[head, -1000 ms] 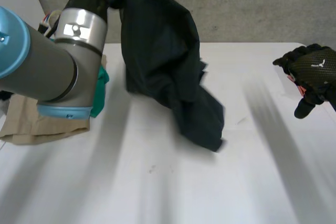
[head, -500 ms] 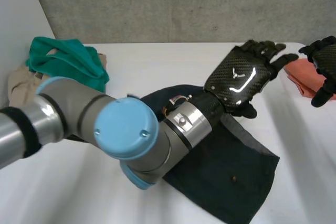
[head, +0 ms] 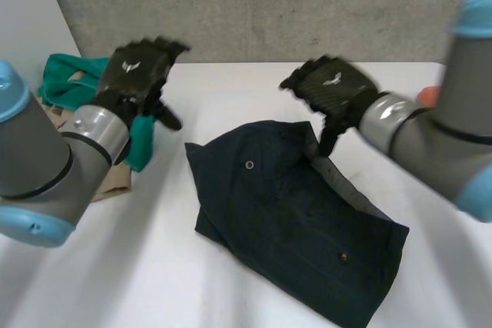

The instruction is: Fold the laundry.

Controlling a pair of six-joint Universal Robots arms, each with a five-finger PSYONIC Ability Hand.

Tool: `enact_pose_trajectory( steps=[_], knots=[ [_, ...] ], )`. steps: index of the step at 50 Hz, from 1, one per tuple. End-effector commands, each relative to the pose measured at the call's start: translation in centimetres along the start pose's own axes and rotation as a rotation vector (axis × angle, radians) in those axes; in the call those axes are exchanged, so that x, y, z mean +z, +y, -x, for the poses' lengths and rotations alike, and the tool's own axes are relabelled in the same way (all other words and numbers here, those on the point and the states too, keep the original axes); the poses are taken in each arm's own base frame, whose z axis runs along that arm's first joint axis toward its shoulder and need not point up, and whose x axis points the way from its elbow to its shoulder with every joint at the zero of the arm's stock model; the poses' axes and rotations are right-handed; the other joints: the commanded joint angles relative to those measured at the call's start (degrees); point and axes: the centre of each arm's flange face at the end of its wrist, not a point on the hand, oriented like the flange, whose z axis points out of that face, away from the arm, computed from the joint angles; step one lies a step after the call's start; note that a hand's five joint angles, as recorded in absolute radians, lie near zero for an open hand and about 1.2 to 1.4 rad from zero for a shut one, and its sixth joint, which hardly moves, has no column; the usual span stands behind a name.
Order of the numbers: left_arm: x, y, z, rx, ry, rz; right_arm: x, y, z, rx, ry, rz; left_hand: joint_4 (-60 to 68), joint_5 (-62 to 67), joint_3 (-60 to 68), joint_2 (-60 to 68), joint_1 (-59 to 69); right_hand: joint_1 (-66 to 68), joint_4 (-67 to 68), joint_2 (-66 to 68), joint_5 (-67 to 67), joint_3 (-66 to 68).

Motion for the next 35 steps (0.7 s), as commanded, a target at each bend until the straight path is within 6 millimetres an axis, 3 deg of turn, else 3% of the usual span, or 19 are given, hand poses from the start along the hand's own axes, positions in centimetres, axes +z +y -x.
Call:
enact_pose_trajectory(
  steps=[1,5,8,10,12,13,14,19,20,22,27,31,35],
  knots=[
    [3.4,6.9,4.9,0.091,-0.080,0.196,5.8,3.1,3.0,0.153,-0.019,0.051,-0.94,-0.52,-1.52,-1.30,-0.04,1.47,2.25,2.55,1.73,2.26],
    [3.9,8.1,5.4,0.093,-0.051,0.225,8.7,4.8,3.6,0.247,-0.006,0.038,-0.95,-0.52,-1.52,-1.30,-0.04,11.36,12.15,12.45,11.62,12.16],
    [3.9,8.2,5.4,0.079,-0.021,0.223,9.9,5.6,4.1,0.298,-0.005,0.036,-0.95,-0.52,-1.52,-1.30,-0.04,14.59,15.37,15.67,14.84,15.38],
    [3.8,8.5,5.0,0.073,0.007,0.225,10.5,5.9,4.3,0.331,-0.006,0.032,-1.78,-1.36,-2.36,-2.13,-0.88,24.64,25.43,25.72,24.90,25.44],
    [3.8,8.6,4.8,0.073,0.024,0.223,10.5,5.8,4.3,0.335,-0.005,0.028,-1.79,-1.36,-2.36,-2.14,-0.88,40.58,41.37,41.66,40.84,41.37],
    [3.8,8.7,4.7,0.073,0.033,0.224,10.3,5.3,4.1,0.333,-0.001,0.018,-1.95,-1.53,-2.53,-2.31,-1.05,59.15,59.94,60.23,59.41,59.95],
    [3.8,8.7,4.6,0.074,0.040,0.225,10.1,4.9,3.9,0.331,0.002,0.012,-1.96,-1.53,-2.53,-2.31,-1.05,67.11,67.89,68.19,67.37,67.90],
    [4.3,10.1,4.2,0.068,0.074,0.236,5.8,0.0,2.2,0.282,0.011,-0.066,-3.13,-2.71,-3.71,-3.48,-2.22,67.19,67.97,68.27,67.45,67.98],
    [4.6,10.5,3.8,0.068,0.091,0.232,4.1,-1.2,2.0,0.241,0.013,-0.082,-3.63,-3.21,-4.21,-3.99,-2.73,67.19,67.97,68.27,67.45,67.98],
    [4.9,10.6,3.5,0.068,0.106,0.222,2.4,-2.0,1.9,0.183,0.013,-0.089,-3.64,-3.21,-4.21,-3.99,-2.73,67.19,67.97,68.27,67.45,67.98],
    [5.6,10.9,1.7,0.069,0.180,0.176,-0.7,-2.6,2.4,0.064,-0.006,-0.071,-3.64,-3.21,-4.21,-3.99,-2.73,67.19,67.97,68.27,67.45,67.98],
    [5.5,10.4,-1.0,0.057,0.268,0.136,-2.3,-1.8,3.2,0.040,-0.039,-0.012,-3.64,-3.21,-4.21,-3.99,-2.73,67.19,67.97,68.27,67.45,67.98],
    [4.8,10.0,-3.6,0.025,0.345,0.126,-4.9,-2.7,3.4,0.038,-0.060,-0.001,-3.30,-2.88,-3.88,-3.65,-2.39,67.19,67.97,68.27,67.45,67.98]
  ],
)
